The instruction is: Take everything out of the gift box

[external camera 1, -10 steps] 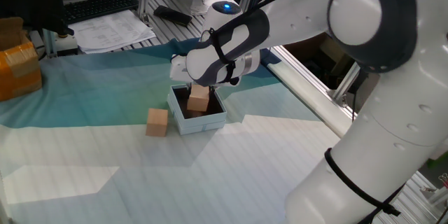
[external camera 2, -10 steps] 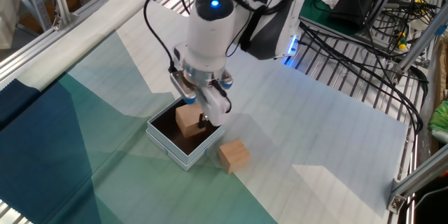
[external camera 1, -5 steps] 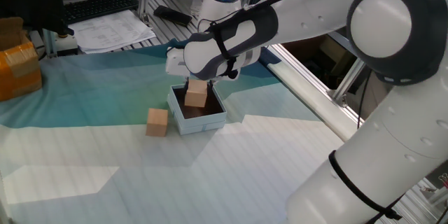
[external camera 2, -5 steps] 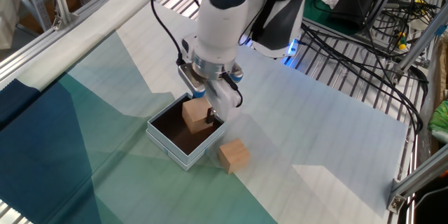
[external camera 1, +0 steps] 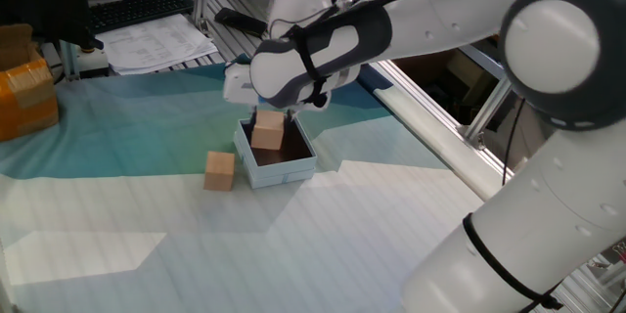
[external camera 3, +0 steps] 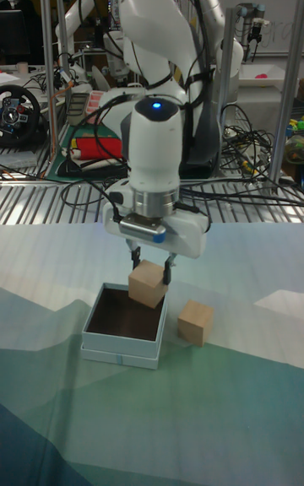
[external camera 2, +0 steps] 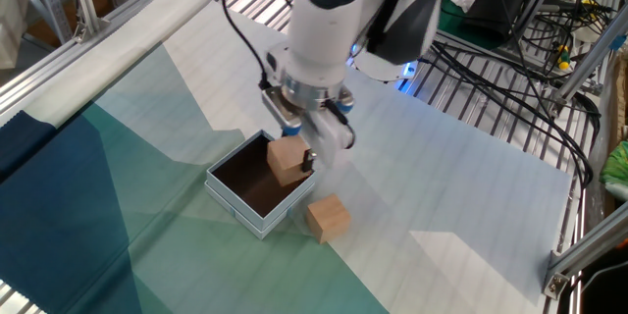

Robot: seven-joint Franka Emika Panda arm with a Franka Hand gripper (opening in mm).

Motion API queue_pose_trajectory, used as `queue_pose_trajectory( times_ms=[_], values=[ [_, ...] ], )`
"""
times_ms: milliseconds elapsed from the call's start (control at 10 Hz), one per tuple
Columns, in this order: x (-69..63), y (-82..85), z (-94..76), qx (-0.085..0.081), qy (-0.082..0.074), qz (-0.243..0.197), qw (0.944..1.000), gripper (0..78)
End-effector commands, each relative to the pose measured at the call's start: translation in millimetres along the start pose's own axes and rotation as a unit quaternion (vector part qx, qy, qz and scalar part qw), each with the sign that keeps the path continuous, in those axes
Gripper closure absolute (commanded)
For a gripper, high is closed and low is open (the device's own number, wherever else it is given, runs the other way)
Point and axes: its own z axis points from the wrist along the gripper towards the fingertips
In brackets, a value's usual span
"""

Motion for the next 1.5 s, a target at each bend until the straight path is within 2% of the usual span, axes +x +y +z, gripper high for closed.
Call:
queue_pose_trajectory(
  times_ms=[100, 500, 600, 1100, 1500],
  values=[
    [6.5, 14.6, -1.5, -0.014, 0.006, -0.011, 0.9998, 76.3],
    [15.4, 31.4, 4.9, -0.018, 0.004, 0.006, 0.9998, 76.3],
    [22.1, 43.9, 6.8, -0.02, 0.003, 0.019, 0.9996, 76.3],
    [19.5, 51.6, 22.3, -0.026, -0.001, 0.024, 0.9994, 76.3],
    [20.0, 50.9, 20.7, -0.027, 0.004, 0.03, 0.9992, 76.3]
  ],
)
